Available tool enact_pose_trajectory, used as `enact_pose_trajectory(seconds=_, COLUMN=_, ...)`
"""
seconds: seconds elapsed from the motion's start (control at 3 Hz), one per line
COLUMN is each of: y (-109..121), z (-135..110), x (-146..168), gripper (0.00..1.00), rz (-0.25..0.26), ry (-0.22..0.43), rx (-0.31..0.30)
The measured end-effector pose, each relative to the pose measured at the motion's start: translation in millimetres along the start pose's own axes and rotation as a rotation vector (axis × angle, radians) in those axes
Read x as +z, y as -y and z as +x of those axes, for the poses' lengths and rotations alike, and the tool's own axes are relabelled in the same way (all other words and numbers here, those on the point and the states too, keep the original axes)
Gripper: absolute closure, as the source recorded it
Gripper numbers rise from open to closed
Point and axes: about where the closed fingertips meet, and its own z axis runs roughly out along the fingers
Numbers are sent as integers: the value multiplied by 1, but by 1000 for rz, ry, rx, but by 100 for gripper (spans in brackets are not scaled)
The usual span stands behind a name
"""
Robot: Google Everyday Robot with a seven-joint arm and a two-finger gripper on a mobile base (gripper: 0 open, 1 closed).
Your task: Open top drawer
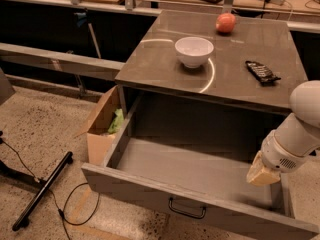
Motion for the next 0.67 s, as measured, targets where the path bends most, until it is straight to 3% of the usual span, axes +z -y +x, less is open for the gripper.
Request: enact_pose_trajectory(seconds=0.67, y=-26, z=25, x=20, gripper=100, rz=-44, ry=-22, rx=46)
